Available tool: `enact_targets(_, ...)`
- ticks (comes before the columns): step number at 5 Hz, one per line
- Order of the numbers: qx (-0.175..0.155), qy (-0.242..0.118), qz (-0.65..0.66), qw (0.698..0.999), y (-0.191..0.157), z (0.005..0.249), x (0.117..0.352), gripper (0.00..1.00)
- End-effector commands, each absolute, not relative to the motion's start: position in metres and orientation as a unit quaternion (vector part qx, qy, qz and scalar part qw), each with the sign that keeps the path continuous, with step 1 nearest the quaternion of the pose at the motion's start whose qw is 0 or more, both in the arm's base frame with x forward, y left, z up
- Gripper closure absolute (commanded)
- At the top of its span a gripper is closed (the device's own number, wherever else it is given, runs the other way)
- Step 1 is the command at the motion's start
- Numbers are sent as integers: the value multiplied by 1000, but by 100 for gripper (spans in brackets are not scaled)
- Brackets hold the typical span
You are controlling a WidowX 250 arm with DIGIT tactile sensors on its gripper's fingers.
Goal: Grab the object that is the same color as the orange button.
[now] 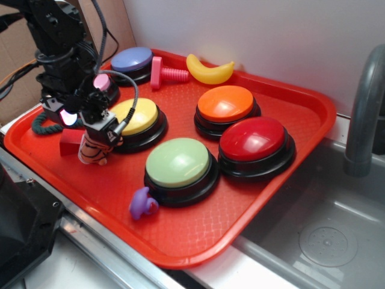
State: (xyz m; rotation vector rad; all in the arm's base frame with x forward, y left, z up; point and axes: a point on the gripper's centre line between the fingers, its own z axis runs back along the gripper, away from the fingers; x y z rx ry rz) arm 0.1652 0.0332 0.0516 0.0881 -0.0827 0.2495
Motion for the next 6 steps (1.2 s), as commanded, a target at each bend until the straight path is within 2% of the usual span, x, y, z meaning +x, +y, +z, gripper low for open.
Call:
enact_targets(1, 20, -47, 115, 992, 37, 38, 173, 0)
enact_targets(2, 24, -44, 115, 992, 37, 35, 174, 0)
enact_targets(3, 28, -45, 119, 991, 37, 33, 174, 82)
enact_targets(4, 31, -48, 121, 991, 38, 31, 175, 100)
enact_targets(5, 27, -44, 120, 991, 39, 37, 174, 100)
enact_targets(6, 19, -31, 129, 991, 43, 58, 171, 100)
